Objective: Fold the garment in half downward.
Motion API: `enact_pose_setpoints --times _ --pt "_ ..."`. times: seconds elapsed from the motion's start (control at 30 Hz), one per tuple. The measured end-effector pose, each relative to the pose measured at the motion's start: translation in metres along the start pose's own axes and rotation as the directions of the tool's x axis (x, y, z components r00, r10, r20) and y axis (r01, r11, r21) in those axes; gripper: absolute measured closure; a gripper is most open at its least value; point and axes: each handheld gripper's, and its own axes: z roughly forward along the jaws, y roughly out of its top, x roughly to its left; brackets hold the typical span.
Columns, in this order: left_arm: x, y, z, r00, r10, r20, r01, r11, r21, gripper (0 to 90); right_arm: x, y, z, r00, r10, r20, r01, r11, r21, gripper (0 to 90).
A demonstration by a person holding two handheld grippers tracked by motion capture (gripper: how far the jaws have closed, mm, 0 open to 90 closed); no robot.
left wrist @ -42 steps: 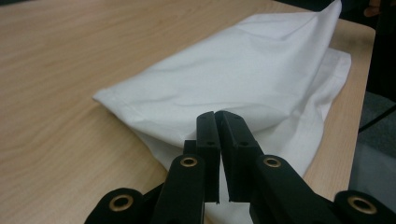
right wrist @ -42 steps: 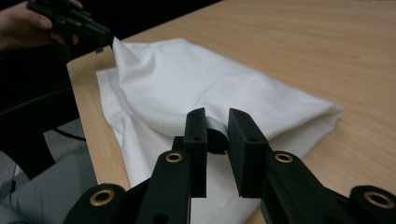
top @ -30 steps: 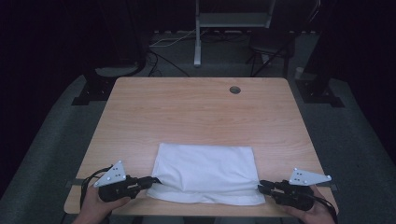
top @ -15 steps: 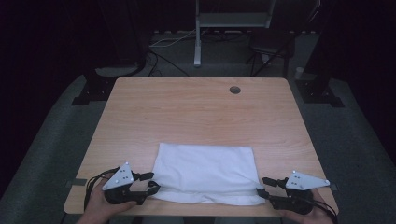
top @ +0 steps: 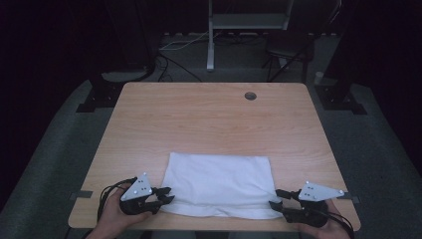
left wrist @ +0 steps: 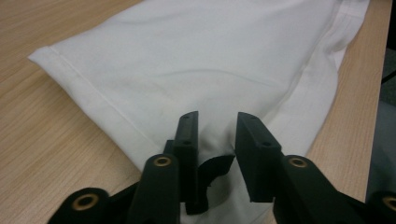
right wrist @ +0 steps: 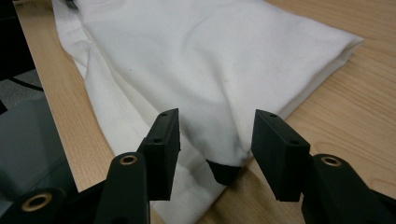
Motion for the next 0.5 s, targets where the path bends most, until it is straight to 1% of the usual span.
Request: enact_pose_setpoints --times 0.07,0.13,0.23,0.3,0.33,0.37,0.43,0.5 --pt "-0.0003 0.0002 0.0017 1.0 -0.005 0.001 0.005 1.0 0.009 78.4 0.0003 0.0007 0.0013 1.0 -0.003 -0.003 0.003 1.0 0.009 55.8" --pt "-0.0009 0.001 0.0031 1.0 0.002 0.006 -0.002 0.9998 0.021 83.0 0.0008 0.0017 0.0024 1.0 -0.006 -0.001 0.006 1.0 0.021 62.5" --pt "-0.0027 0.0025 0.0041 0.9999 0.011 0.01 -0.012 0.9993 0.036 85.6 0.0025 0.0039 0.0034 0.9997 -0.023 0.003 0.023 0.998 0.052 72.4" --pt "-0.0025 0.0028 0.0031 0.9999 0.007 0.013 -0.008 0.9992 0.04 86.2 0.0039 0.0048 0.0036 0.9995 -0.031 0.0 0.031 0.998 0.056 76.2" --pt "-0.0021 0.0025 0.0027 0.9999 0.003 0.014 -0.003 0.9994 0.035 86.3 0.0044 0.0052 0.0036 0.9995 -0.032 -0.002 0.032 0.998 0.056 77.3" --pt "-0.0018 0.0021 0.0018 0.9998 -0.012 0.018 0.012 0.9995 0.029 86.5 0.0047 0.0056 0.0034 0.9995 -0.03 -0.004 0.03 0.998 0.058 77.8" --pt "-0.001 0.0014 -0.0001 0.9995 -0.022 0.023 0.022 0.9996 0.016 86.6 0.0049 0.0061 0.0022 0.9997 -0.022 -0.009 0.022 0.999 0.049 78.9" --pt "-0.001 0.0012 -0.0029 0.9992 -0.033 0.022 0.033 0.9994 -0.005 86.7 0.0043 0.0066 -0.0002 0.9997 -0.005 -0.026 0.005 1.0 0.022 79.3"
